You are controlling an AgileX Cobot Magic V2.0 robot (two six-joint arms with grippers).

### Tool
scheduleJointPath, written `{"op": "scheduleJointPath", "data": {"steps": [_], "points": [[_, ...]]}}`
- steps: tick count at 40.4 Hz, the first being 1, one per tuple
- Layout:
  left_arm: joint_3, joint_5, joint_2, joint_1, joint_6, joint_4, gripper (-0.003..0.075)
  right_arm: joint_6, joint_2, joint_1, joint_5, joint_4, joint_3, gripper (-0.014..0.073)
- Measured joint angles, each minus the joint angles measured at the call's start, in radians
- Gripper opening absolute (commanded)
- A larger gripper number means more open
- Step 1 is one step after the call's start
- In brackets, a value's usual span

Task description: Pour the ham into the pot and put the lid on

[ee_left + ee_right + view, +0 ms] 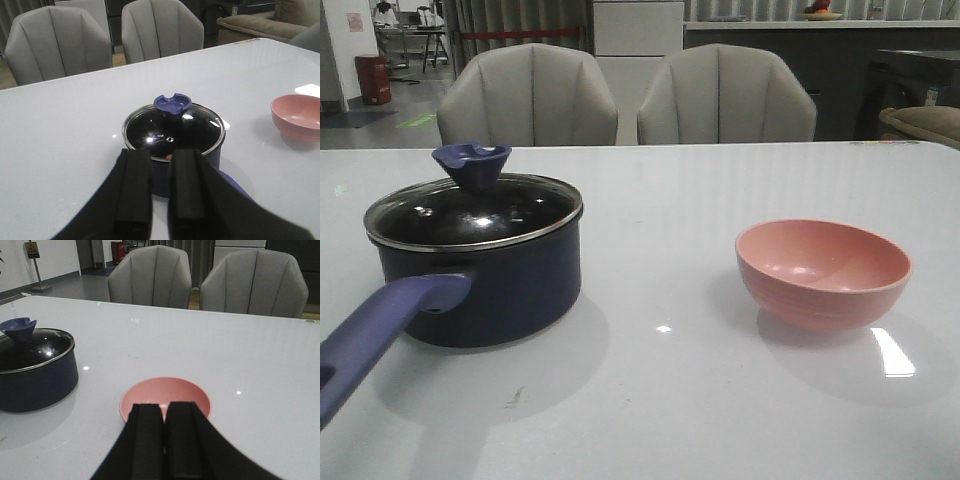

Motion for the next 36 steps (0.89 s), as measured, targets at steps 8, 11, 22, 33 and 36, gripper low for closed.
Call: {"op": "scheduleJointPath", "data": {"steps": [8,11,22,33,36], "points": [[0.001,0.0,0.0,0.0,0.0,-0.005,0.0113,0.0,0.0,0.0,0.0,0.0,0.0,0.0138],[0.001,0.0,0.0,0.0,0.0,-0.005,0.0113,0.0,0.0,0.0,0.0,0.0,0.0,0.0138],[0.002,0.0,0.0,0.0,0.0,-0.005,0.0113,0.0,0.0,0.0,0.0,0.0,0.0,0.0138],[0.072,-0.063,-0.007,0.099,0.0,0.0,0.0113,0.0,0.0,0.0,0.0,0.0,0.0,0.0138],[0.123,-0.126,-0.029,0.165,0.0,0.0,0.0113,0.0,0.0,0.0,0.0,0.0,0.0,0.0138]]}}
